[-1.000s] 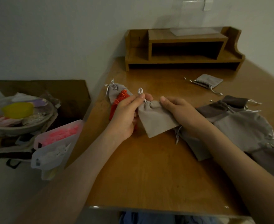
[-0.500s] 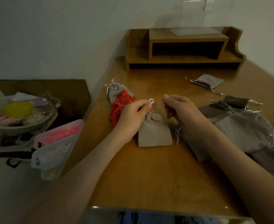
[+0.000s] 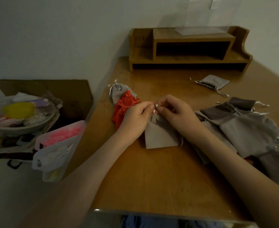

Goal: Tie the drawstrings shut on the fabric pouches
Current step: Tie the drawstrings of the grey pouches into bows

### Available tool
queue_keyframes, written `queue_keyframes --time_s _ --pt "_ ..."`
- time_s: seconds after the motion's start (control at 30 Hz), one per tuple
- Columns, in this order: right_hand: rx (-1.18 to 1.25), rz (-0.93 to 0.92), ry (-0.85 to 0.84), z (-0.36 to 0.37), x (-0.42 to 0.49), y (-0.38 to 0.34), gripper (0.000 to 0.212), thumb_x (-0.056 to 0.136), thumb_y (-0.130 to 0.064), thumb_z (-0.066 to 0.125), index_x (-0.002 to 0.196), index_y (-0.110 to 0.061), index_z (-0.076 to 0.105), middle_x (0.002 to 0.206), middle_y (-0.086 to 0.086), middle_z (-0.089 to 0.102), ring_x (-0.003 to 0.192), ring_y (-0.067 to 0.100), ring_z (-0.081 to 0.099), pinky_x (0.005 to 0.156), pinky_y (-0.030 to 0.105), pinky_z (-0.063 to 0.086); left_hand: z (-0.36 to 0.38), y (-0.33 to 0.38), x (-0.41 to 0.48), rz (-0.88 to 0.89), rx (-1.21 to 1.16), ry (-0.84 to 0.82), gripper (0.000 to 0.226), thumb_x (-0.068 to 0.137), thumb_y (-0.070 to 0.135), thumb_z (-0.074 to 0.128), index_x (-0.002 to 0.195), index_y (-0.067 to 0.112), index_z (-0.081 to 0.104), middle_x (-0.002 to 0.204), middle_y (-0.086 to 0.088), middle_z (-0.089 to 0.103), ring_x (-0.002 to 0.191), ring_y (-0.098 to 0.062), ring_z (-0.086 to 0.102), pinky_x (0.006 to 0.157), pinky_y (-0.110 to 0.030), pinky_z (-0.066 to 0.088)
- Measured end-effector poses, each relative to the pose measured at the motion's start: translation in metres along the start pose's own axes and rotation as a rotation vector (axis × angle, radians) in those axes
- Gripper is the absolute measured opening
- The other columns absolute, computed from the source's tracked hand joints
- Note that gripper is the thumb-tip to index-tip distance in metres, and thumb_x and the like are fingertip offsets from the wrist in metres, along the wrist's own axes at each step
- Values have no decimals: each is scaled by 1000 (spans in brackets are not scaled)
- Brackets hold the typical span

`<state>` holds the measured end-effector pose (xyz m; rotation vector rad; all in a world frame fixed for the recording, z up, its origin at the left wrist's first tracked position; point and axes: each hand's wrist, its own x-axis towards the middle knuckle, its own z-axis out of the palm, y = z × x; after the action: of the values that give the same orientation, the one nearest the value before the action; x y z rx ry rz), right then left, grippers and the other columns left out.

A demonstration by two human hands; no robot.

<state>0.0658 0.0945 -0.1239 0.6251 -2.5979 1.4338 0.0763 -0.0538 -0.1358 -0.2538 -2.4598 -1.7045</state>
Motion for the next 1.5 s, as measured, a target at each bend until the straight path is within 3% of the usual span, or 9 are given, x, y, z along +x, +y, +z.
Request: queue_keyframes --time_s 0.2,0.33,0.47,0.67,0.8,0.93,1.1,1.33,1.5 --pt "-177 -200 51 3 -1 3 17 90 -4 56 103 -12 52 94 1 61 85 13 58 72 27 50 3 2 -3 65 75 24 7 91 22 62 94 16 62 72 9 58 63 8 55 59 -10 41" --pt "-148 -204 88 7 0 3 27 90 -3 58 111 -15 45 85 -2 60 77 4 58 70 20 48 3 2 -3 138 121 72 15 93 22 59 80 15 60 67 5 57 60 -1 53 56 -17 41" --pt "-89 -87 129 8 3 6 12 93 -8 57 102 -16 54 86 -9 59 79 -2 58 69 11 48 2 3 -3 140 65 84 18 95 24 56 82 15 64 74 -4 64 69 -15 59 63 -30 47" --pt "-93 -126 178 5 2 3 10 92 -6 57 90 -15 55 81 -10 60 79 0 59 66 12 46 2 1 1 -67 -151 31 24 97 26 53 79 15 64 75 -5 63 74 -21 58 72 -41 46" --pt "-243 -212 172 4 2 1 14 92 -4 54 87 -17 52 85 -2 57 81 14 53 66 19 41 0 6 2 -256 -357 -71 24 97 21 53 77 14 64 72 -3 61 70 -17 57 71 -34 43" --pt "-233 -222 173 5 1 3 16 92 -4 54 92 -19 49 86 -1 56 82 14 53 67 23 43 -2 9 2 -240 -323 -118 22 96 18 53 78 12 65 72 -2 61 69 -14 58 68 -28 45" --pt "-124 -189 176 3 1 -1 25 91 -7 59 106 -16 41 79 -8 57 74 1 57 67 12 45 -1 9 2 -200 -318 -82 23 95 14 54 73 13 63 74 0 63 68 -8 60 66 -22 48" --pt "100 172 -36 -1 3 -5 5 93 -18 57 92 -21 61 89 -4 65 87 10 61 78 27 49 0 7 3 -196 -437 -8 10 94 15 57 89 13 66 78 -2 67 70 -13 63 68 -28 51" --pt "179 250 -106 -4 0 -8 14 93 -25 57 87 -16 67 83 -1 66 72 4 60 66 19 47 -1 7 1 -162 -377 32 9 93 17 59 93 15 68 85 -5 69 80 -18 65 79 -36 54"
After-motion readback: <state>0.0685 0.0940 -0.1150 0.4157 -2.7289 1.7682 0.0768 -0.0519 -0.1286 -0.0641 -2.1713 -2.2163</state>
